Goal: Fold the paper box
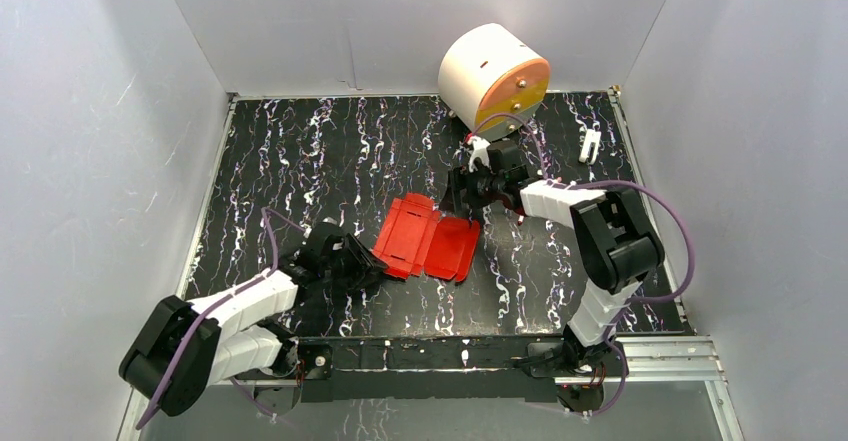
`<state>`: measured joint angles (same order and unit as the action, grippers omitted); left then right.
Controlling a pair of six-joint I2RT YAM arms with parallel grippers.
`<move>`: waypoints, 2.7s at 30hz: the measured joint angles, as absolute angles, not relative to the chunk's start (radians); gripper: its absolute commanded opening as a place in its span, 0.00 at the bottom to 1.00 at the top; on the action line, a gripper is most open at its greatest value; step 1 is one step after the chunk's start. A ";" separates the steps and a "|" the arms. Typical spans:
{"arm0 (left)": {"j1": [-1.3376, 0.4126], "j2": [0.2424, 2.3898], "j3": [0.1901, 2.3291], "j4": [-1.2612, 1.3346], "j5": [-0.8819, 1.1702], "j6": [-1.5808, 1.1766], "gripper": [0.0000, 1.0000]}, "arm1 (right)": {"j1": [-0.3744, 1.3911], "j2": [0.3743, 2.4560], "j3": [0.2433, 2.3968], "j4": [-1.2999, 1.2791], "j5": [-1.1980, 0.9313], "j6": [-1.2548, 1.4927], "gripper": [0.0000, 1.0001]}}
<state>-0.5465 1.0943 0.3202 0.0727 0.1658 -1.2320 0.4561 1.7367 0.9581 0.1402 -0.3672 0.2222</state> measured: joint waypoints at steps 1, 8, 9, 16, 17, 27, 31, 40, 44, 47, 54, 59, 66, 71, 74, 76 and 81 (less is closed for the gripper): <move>-0.550 1.105 0.321 0.080 0.167 -1.233 0.38 | 0.455 1.755 0.965 0.133 -0.386 0.214 0.86; -0.554 1.152 0.338 0.098 0.166 -1.222 0.26 | 0.453 1.791 0.968 0.079 -0.461 0.183 0.82; -0.554 1.159 0.345 0.097 0.164 -1.216 0.23 | 0.453 1.791 0.966 0.076 -0.466 0.178 0.81; -0.553 1.213 0.429 0.058 0.130 -1.135 0.20 | 0.453 1.715 0.862 0.078 -0.498 0.168 0.74; -0.551 1.224 0.448 0.047 0.126 -1.119 0.20 | 0.453 1.695 0.840 0.076 -0.501 0.171 0.74; -0.511 1.409 0.642 -0.015 0.109 -0.934 0.25 | 0.476 1.420 0.535 0.129 -0.510 0.340 0.72; -0.496 1.519 0.740 -0.035 0.101 -0.848 0.32 | 0.525 1.316 0.437 0.161 -0.491 0.439 0.75; -0.470 1.499 0.806 -0.106 0.044 -0.732 0.58 | 0.535 1.142 0.433 0.105 -0.361 0.449 0.85; -0.468 1.377 0.742 -0.126 0.036 -0.731 0.59 | 0.506 1.201 0.490 0.112 -0.342 0.416 0.83; -0.468 1.327 0.704 -0.126 0.053 -0.746 0.59 | 0.467 1.299 0.542 0.127 -0.346 0.399 0.81; -0.468 1.386 0.670 -0.091 0.130 -0.787 0.54 | 0.431 1.511 0.681 0.144 -0.354 0.363 0.75; -0.468 1.448 0.670 -0.070 0.160 -0.789 0.47 | 0.431 1.598 0.724 0.163 -0.390 0.355 0.65; -0.468 1.491 0.711 -0.061 0.175 -0.772 0.26 | 0.431 1.627 0.725 0.184 -0.438 0.363 0.48; -0.468 1.520 0.758 -0.084 0.168 -0.738 0.17 | 0.430 1.589 0.684 0.189 -0.453 0.384 0.44; -0.467 1.538 0.797 -0.113 0.154 -0.707 0.10 | 0.429 1.539 0.636 0.189 -0.458 0.398 0.44; -0.467 1.557 0.828 -0.131 0.143 -0.683 0.07 | 0.429 1.510 0.612 0.190 -0.460 0.408 0.44; -0.467 1.581 0.861 -0.154 0.140 -0.630 0.03 | 0.429 1.467 0.584 0.188 -0.448 0.416 0.57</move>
